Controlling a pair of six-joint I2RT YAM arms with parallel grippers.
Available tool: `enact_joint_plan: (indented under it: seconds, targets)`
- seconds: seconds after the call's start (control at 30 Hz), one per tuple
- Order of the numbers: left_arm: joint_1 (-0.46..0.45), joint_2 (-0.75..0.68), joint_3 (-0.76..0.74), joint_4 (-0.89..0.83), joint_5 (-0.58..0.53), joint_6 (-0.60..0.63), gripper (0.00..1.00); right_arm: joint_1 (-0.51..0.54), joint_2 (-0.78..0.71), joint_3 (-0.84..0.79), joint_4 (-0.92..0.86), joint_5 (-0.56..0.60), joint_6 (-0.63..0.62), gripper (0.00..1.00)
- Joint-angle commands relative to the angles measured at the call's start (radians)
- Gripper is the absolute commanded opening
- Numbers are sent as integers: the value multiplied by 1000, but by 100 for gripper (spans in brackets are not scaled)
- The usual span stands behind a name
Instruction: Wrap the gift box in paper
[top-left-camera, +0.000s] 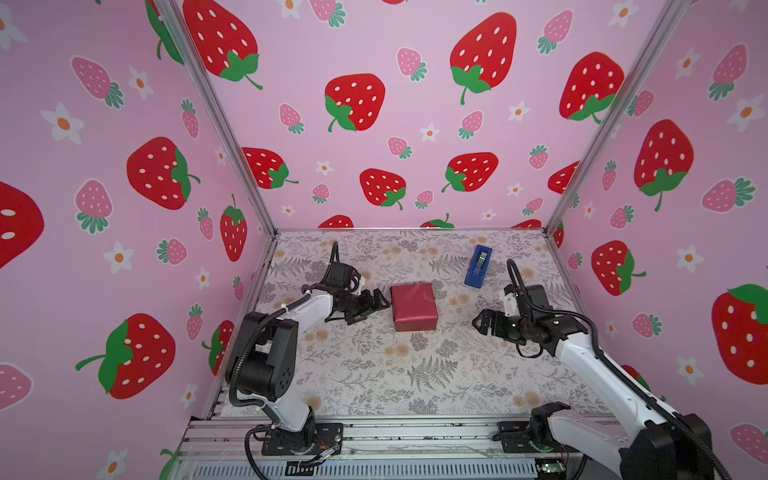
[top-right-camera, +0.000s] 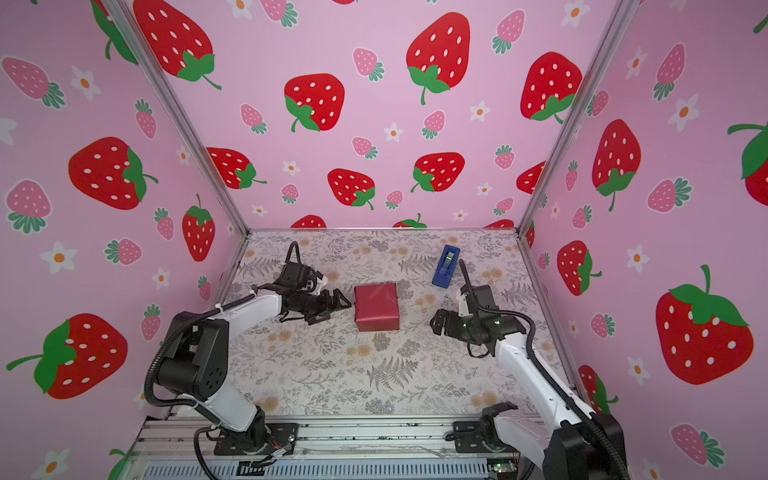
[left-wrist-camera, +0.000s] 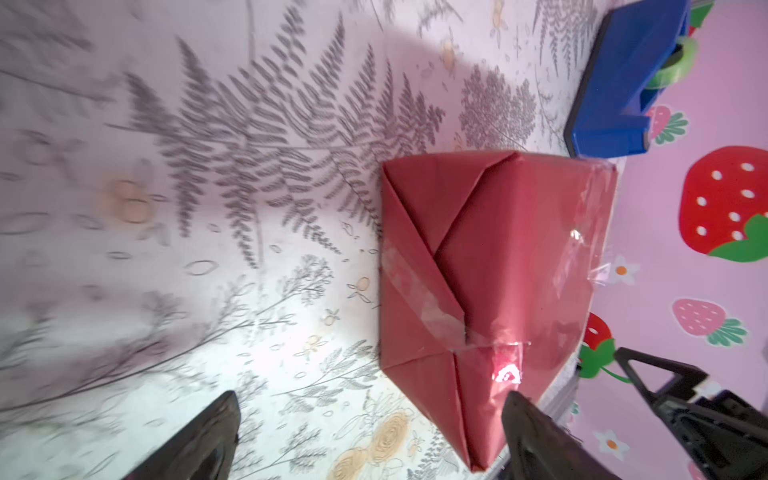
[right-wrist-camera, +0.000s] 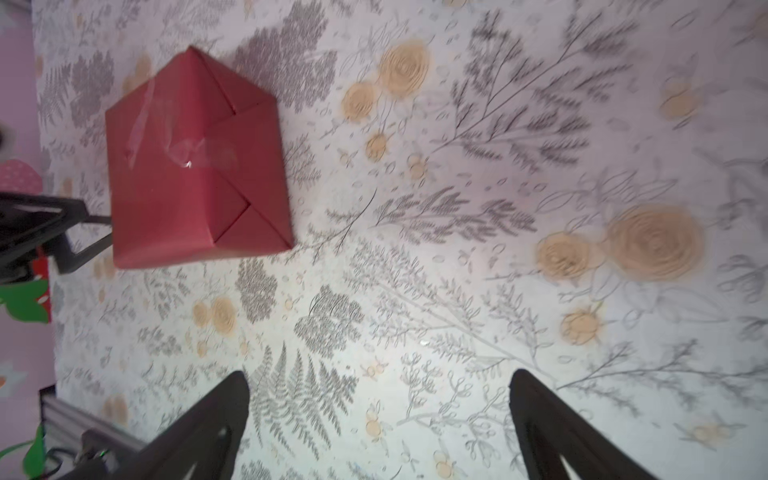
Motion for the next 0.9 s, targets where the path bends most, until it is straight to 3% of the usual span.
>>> enact_joint_plan:
  seconds: [0.0,0.2,0.4,0.5,0.7,0.87]
  targets:
    - [31,-87,-30,-78,-172,77,99,-44,41,19,94,139,-27,100]
    - [84,-185,-114,11,-345,157,99,-94,119,-6,269,337,-117,100]
    - [104,-214,-163,80,-676,203,96,-135,135,-159,632,531,-256,100]
    - [119,-227,-168,142,-704,236,96,-164,168,-249,838,552,-300,100]
    - [119,-221,-230,337,-846,337,96,-182,267,-295,1052,619,-361,100]
    - [120,-183,-383,635,-867,421,100,-186,349,-323,1228,646,-386,100]
